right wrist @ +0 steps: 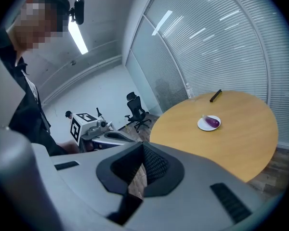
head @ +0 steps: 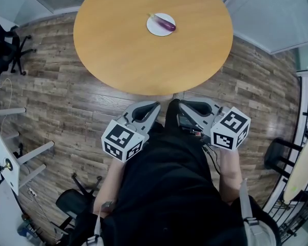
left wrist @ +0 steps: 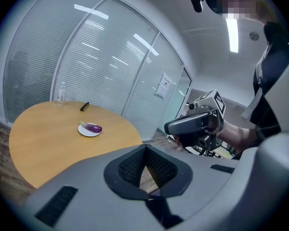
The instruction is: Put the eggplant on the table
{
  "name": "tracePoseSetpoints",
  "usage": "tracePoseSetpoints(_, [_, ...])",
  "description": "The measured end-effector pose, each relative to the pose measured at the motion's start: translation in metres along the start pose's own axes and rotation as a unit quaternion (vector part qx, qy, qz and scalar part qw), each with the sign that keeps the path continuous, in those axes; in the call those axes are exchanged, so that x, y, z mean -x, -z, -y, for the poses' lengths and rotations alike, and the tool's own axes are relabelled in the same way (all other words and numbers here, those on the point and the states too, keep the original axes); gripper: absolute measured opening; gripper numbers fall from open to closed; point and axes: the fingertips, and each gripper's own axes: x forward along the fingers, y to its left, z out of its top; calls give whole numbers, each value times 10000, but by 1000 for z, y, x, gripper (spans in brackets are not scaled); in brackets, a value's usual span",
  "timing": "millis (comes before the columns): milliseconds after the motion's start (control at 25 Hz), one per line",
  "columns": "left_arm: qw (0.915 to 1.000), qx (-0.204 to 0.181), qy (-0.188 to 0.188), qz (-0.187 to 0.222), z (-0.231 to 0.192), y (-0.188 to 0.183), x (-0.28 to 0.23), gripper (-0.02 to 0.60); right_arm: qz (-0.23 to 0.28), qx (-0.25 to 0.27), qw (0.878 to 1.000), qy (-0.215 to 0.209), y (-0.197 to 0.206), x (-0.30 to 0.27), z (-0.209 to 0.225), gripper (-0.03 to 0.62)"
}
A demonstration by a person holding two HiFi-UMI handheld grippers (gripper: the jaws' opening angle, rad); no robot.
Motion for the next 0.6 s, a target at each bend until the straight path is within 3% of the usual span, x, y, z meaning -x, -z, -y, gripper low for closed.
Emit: tracePoseSetpoints(600, [10000,19,52,-20,-4,1,0,11,-25,-104,9999,-62,5,-2,-3,17])
